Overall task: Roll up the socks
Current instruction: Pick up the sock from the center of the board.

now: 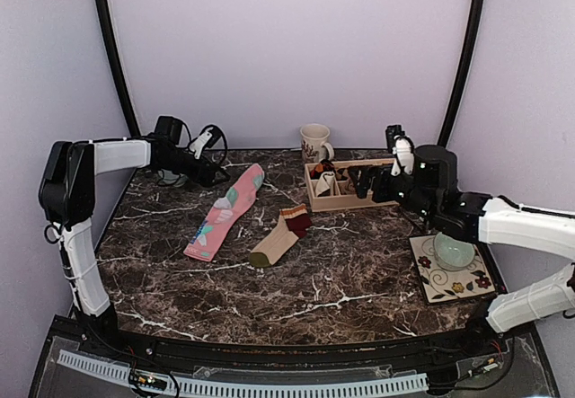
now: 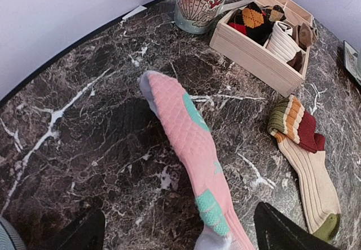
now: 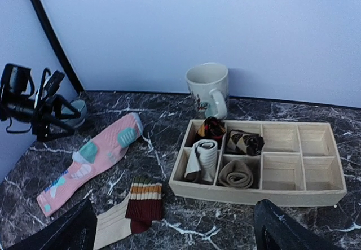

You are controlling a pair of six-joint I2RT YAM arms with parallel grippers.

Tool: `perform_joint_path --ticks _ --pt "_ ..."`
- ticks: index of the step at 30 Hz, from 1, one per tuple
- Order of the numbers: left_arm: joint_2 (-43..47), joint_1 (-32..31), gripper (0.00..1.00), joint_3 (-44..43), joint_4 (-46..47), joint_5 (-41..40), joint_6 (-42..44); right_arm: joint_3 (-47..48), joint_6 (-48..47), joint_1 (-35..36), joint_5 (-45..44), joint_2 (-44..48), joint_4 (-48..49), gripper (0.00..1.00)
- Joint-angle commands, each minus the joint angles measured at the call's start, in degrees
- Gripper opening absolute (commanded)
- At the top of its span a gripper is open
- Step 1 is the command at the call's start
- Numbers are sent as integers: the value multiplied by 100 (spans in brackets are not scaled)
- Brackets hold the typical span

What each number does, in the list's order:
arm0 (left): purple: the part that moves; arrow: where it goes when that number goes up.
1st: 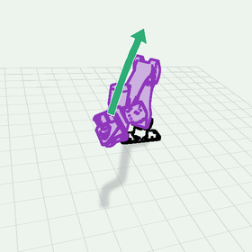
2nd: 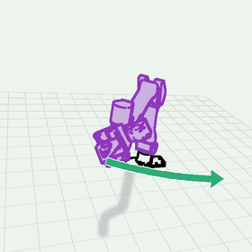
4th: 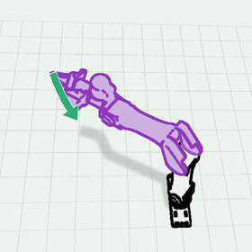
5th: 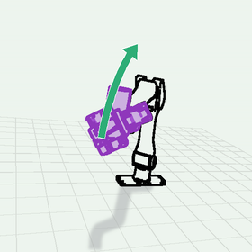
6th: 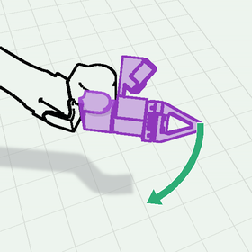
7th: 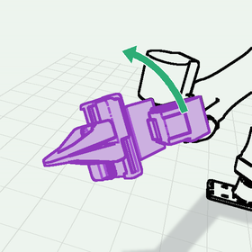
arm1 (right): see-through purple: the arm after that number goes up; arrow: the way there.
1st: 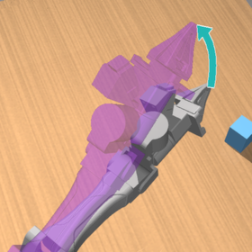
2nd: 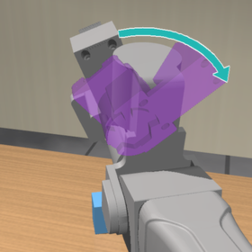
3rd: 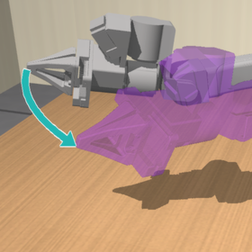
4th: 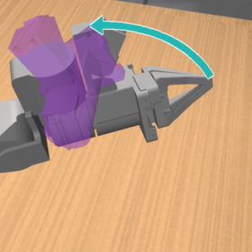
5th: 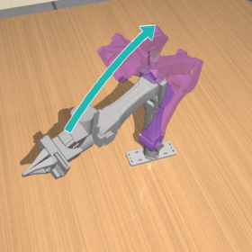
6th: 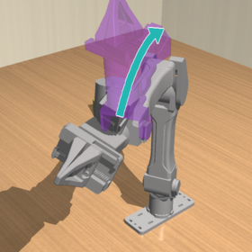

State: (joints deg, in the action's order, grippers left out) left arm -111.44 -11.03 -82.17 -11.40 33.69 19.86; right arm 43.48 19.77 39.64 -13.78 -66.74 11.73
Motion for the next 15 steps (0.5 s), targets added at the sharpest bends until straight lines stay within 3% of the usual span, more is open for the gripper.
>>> perform_joint_path --ticks 1,6,11,15 --pt "-182 -218 90 -263 -461 117 -225 298 -414 786 -387 -630 -173 96" --pt "-564 -371 72 -312 -173 -282 -767 1243 -688 1174 -330 -2003 -665 90" --pt "-782 -387 72 -354 87 -426 -1144 1927 -657 1298 -188 -3036 -727 86" --pt "-1149 -400 62 -804 -135 -513 -1321 2092 -491 1393 -55 -3355 -529 86"
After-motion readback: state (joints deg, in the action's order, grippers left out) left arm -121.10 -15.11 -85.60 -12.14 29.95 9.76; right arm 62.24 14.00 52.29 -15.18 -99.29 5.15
